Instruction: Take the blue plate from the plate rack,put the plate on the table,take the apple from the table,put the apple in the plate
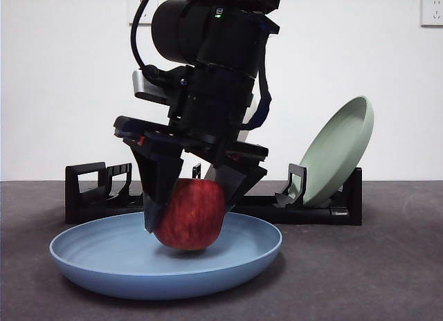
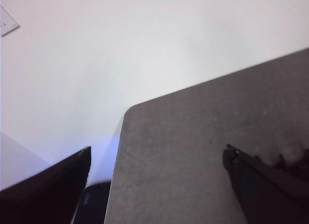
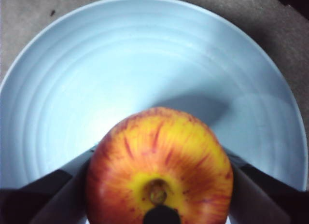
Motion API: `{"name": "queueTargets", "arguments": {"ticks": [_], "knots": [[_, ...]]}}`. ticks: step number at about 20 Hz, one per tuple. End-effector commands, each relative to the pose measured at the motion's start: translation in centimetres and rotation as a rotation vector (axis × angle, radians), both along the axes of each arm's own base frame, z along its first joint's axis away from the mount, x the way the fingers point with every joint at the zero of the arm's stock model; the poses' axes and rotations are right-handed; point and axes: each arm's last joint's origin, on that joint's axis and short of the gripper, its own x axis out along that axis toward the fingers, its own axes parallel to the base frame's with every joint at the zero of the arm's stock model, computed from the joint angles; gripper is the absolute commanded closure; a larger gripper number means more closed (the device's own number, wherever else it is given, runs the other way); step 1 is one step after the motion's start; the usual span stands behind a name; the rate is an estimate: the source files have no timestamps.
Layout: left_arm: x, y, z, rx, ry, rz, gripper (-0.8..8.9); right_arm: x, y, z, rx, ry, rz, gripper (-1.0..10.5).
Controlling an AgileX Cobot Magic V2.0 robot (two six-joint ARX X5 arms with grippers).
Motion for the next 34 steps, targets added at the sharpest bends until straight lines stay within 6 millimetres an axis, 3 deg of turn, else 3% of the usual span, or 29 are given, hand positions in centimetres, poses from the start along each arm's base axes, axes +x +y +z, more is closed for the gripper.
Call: {"name": "queueTargets", "arguments": {"ticks": [1,8,10,14,20,23,25,26,28,32,34], "knots": [[0.3,-0.2,-0.3,0.011,0.020,0.000,3.52,0.1,0.2,-0.5,-0.012,0.007,0.009,5.3],[0.5,-0.4,-0.8,0.001,0.082,-0.065,3.52,0.0,0.1,-0.4,-0.020,0.014,0.009,5.0],[0.4,-0.6,-1.1,-0.032,0.118,-0.125,3.52,0.0,-0.2,0.7,-0.005,0.001,0.003,5.0],[0.0,-1.2,-1.9,-0.126,0.260,-0.357,3.52,-1.1,-1.9,6.1,0.084,-0.081,-0.006,5.1],[0.2,-2.1,-2.4,-0.222,0.362,-0.558,3.57,-5.1,-7.8,16.7,0.309,-0.290,-0.037,5.1],[0.4,-2.4,-2.5,-0.229,0.380,-0.590,6.12,-7.0,-11.4,20.3,0.398,-0.388,-0.078,5.6],[0.6,-2.5,-2.6,-0.222,0.382,-0.601,7.86,-8.0,-13.2,21.7,0.430,-0.435,-0.099,7.4],[0.6,-2.6,-2.6,-0.223,0.386,-0.618,8.29,-8.3,-13.9,22.1,0.428,-0.451,-0.099,8.1],[0.6,-2.6,-2.6,-0.227,0.396,-0.641,8.22,-8.9,-14.9,22.3,0.368,-0.492,-0.112,9.6],[0.5,-2.7,-3.0,-0.217,0.409,-0.646,8.22,-9.2,-15.9,21.9,0.286,-0.473,-0.147,9.6],[0.4,-2.7,-4.2,-0.207,0.435,-0.648,8.22,-9.2,-16.0,21.6,0.268,-0.462,-0.137,9.6]]}}
